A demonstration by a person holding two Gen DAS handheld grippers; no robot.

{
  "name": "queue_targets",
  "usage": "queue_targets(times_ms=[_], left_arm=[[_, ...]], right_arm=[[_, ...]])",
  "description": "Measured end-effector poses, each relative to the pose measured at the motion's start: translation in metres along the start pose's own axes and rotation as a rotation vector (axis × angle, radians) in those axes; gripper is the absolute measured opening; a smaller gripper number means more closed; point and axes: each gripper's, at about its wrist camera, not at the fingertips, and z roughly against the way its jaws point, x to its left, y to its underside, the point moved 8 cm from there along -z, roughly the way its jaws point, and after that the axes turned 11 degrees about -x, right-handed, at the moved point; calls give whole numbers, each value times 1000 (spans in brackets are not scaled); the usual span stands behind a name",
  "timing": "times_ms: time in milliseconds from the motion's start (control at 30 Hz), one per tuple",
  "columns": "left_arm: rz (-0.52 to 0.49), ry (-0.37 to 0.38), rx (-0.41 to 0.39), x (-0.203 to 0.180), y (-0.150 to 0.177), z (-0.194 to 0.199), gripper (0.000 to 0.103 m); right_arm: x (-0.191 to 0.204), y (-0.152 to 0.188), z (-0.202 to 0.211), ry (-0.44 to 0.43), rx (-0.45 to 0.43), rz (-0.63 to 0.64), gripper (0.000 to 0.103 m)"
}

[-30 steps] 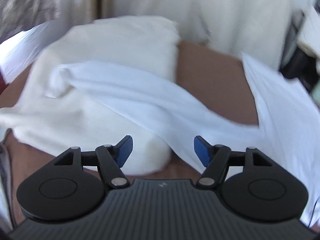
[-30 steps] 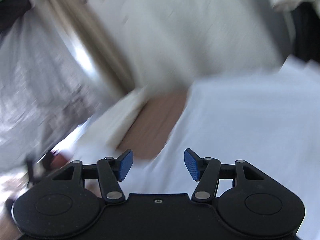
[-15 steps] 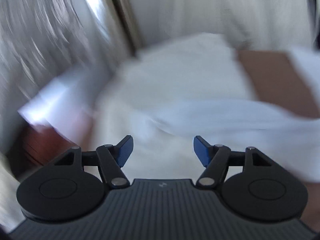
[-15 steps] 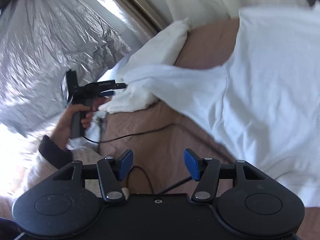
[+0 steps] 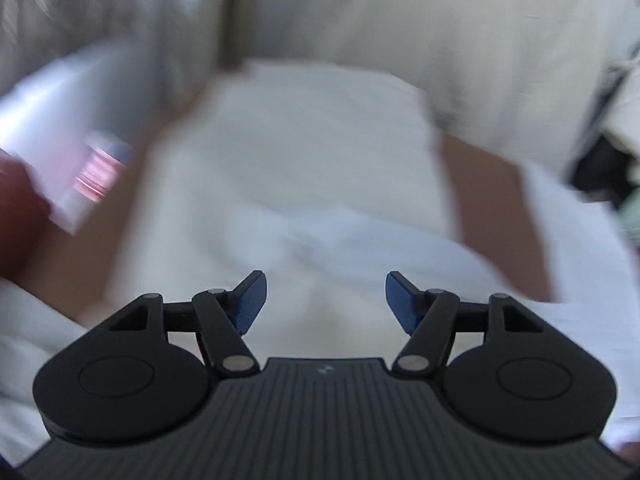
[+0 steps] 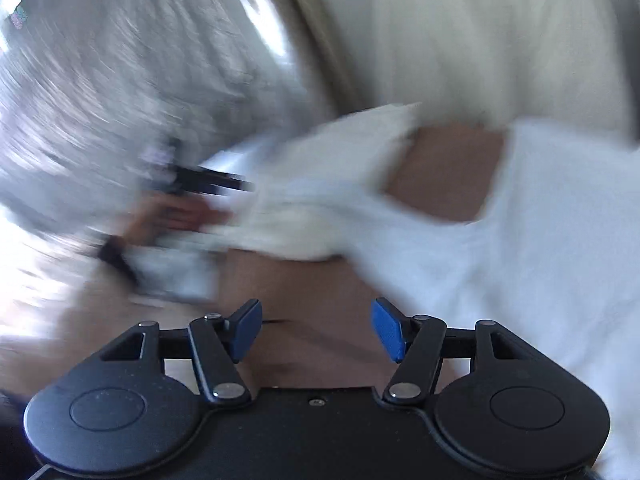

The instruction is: Fold clothes

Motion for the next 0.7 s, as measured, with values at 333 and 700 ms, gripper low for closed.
queue_targets(times_ms=[333,700], left_arm=[[137,-108,-46,-19,35,-61,48],[93,-112,-227,-31,18,-70,4]], right_arm=[[-25,58,-143,93,138,450,19],[-35,104,-161,146,35,464,47]])
